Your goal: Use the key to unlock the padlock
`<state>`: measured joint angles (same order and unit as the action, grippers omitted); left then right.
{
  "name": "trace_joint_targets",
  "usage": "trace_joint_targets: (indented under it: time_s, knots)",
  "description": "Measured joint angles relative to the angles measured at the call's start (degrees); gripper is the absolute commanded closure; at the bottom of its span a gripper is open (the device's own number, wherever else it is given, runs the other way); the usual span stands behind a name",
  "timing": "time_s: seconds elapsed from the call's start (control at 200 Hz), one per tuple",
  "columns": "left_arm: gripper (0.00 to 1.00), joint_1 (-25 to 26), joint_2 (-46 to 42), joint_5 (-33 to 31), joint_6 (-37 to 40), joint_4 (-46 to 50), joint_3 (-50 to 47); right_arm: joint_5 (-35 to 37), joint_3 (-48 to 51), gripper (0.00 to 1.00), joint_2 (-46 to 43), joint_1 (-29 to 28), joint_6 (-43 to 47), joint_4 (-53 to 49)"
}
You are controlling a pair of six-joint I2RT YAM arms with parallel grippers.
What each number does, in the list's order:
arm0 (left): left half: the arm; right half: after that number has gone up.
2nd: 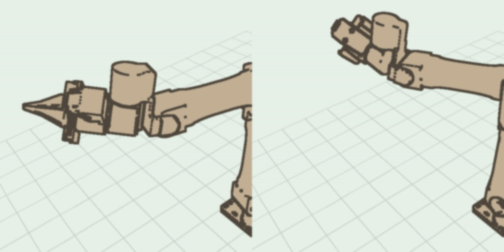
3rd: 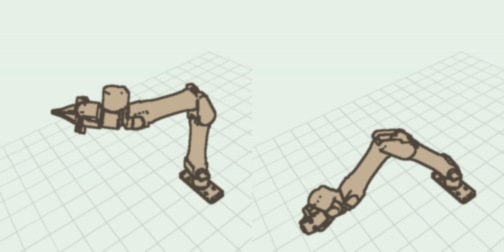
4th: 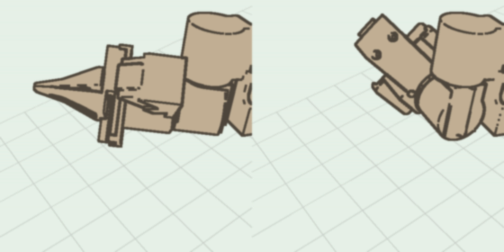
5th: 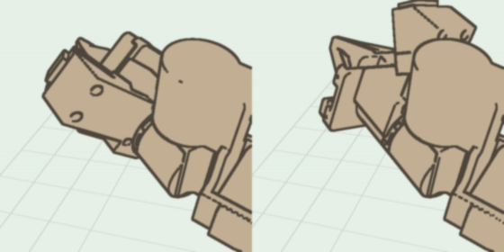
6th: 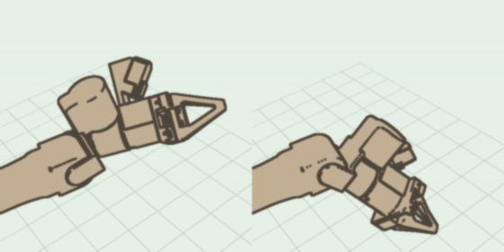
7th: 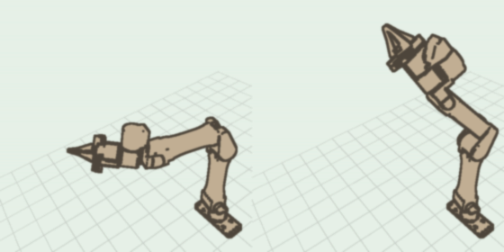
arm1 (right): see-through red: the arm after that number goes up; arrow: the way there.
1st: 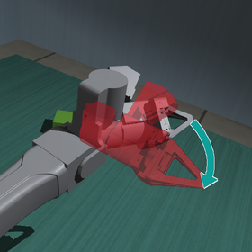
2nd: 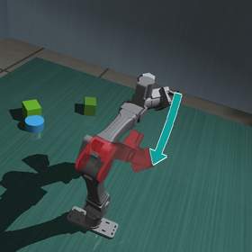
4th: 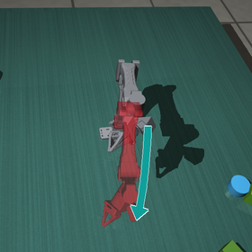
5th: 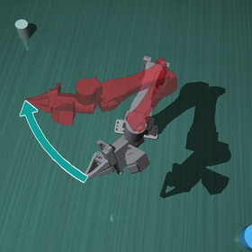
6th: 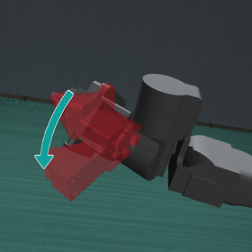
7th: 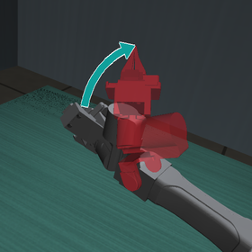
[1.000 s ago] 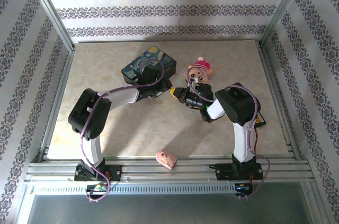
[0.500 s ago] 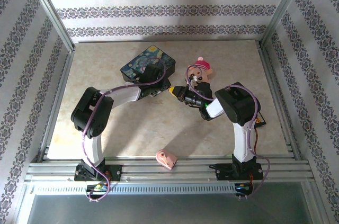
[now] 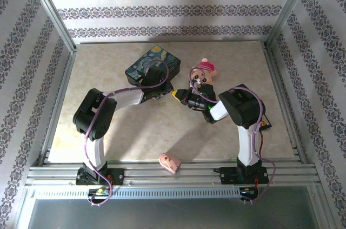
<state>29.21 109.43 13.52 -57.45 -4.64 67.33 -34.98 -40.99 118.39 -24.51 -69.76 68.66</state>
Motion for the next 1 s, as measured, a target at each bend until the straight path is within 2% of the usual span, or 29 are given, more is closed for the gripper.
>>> trace_joint_targets:
  time_s: [0.435, 0.56, 0.76, 0.815, 0.88, 0.999]
  knots:
    - [1.00, 0.04, -8.68, 9.99, -2.38, -8.39, -14.01, -1.53, 11.28, 1.00, -7.45, -2.67, -1.05, 3.76]
    - [1.00, 0.00, -10.56, 11.19, -2.64, -9.20, -17.79, -1.20, 14.45, 1.00, -8.90, -3.23, -1.97, 5.68]
    - [0.92, -0.09, -11.28, 11.85, -4.28, -14.19, -21.70, 0.72, 16.26, 1.00, -9.35, -4.00, -2.40, 7.50]
    - [0.87, -0.09, -11.43, 11.98, -4.79, -15.15, -22.45, 1.14, 16.28, 1.00, -9.35, -4.68, -2.34, 7.54]
    - [0.69, -0.07, -11.54, 12.07, -5.55, -15.54, -22.99, 1.62, 16.28, 1.00, -9.35, -5.57, -2.27, 7.63]
    - [0.50, -0.07, -12.39, 12.24, -6.01, -15.47, -23.69, 2.71, 16.35, 0.99, -9.35, -6.60, -1.75, 7.61]
